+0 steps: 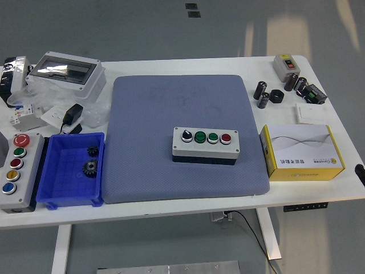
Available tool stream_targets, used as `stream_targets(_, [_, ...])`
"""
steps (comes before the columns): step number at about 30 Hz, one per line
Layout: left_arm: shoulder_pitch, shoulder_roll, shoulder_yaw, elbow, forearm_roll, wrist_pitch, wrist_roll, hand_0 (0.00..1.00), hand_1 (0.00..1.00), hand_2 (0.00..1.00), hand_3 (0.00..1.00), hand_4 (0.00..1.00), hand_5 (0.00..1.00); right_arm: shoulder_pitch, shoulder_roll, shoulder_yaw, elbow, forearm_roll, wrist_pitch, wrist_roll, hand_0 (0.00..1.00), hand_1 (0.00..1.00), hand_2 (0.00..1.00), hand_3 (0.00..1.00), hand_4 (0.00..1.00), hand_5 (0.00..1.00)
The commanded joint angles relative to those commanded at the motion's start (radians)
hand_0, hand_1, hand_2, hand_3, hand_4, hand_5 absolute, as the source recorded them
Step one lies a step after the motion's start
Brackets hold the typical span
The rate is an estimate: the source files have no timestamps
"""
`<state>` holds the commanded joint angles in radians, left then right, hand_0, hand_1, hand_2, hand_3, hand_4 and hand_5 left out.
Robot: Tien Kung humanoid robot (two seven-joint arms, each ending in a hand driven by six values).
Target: Pick up the button,place it on the desk,press the button,press the button
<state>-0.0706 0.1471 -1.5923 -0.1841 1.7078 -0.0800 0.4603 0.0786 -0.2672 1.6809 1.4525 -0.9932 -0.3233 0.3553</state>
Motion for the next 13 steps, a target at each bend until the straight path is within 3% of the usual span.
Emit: stream_targets(13, [0.013,-0.006,0.008,-0.004,-0.035,0.012,0.010,0.648,0.634,0.563,0.601,0.607,0.157,0.021,-0.006,-0.042,-0.004,-0.006,-0.001,-0.003,0.705,0.685,0.696,0.665,0.560,0.336])
